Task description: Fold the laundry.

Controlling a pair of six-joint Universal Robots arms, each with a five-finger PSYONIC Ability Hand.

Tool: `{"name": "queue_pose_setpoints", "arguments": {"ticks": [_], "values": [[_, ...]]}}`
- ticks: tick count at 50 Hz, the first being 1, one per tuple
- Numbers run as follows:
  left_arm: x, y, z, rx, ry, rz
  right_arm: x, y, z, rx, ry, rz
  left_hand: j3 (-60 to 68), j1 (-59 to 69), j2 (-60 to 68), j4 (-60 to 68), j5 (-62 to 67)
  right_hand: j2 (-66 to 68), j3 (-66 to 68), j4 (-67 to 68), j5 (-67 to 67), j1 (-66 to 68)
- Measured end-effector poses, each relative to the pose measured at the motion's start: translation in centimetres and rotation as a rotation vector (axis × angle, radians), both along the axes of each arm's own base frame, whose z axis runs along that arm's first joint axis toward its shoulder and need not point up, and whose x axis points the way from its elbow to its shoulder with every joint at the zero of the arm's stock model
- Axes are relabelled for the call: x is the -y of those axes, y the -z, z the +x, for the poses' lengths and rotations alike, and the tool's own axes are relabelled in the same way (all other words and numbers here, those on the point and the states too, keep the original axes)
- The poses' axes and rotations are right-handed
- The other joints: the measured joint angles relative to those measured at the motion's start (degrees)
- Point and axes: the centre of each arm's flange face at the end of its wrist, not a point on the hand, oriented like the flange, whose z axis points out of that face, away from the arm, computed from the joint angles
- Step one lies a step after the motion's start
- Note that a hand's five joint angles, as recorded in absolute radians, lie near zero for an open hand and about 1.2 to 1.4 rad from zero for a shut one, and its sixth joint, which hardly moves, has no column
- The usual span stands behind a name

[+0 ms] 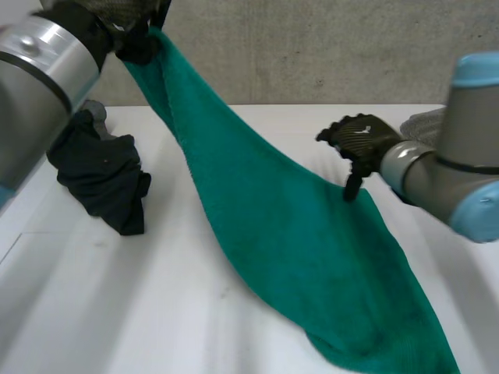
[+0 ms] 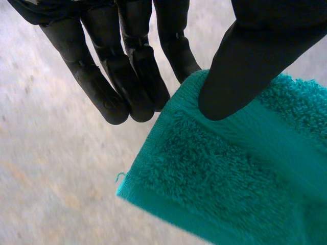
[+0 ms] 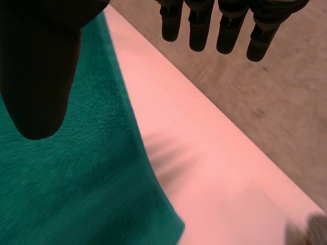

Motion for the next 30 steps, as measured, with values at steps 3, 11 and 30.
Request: {"name": "queue_pose_setpoints", "arguments": {"ticks": [3, 11, 30], "values": [[-2.2, -1.5, 0.3, -0.017, 0.037, -0.057, 1.2, 2.4, 2.2, 0.012, -0.043, -0.024, 0.0, 0.0, 0.0, 0.0, 0.0, 0.0, 0.0, 0.0, 0.0, 0.0], [-4.4, -3.0, 1.1, -0.047, 0.08, -0.18, 3.7, 8.0, 5.1, 0.014, -0.09, -0.021, 0.0, 0.0, 0.0, 0.0, 0.0, 29.0, 28.6, 28.0, 27.8, 29.3], [7.7, -4.5, 4.5, -0.134, -0.191, -0.41, 10.2, -14.6, -0.5, 0.377, 0.275, -0.833, 0.1, 0.0, 0.0, 0.0, 0.0, 54.7, 55.9, 56.3, 53.7, 51.4]]}}
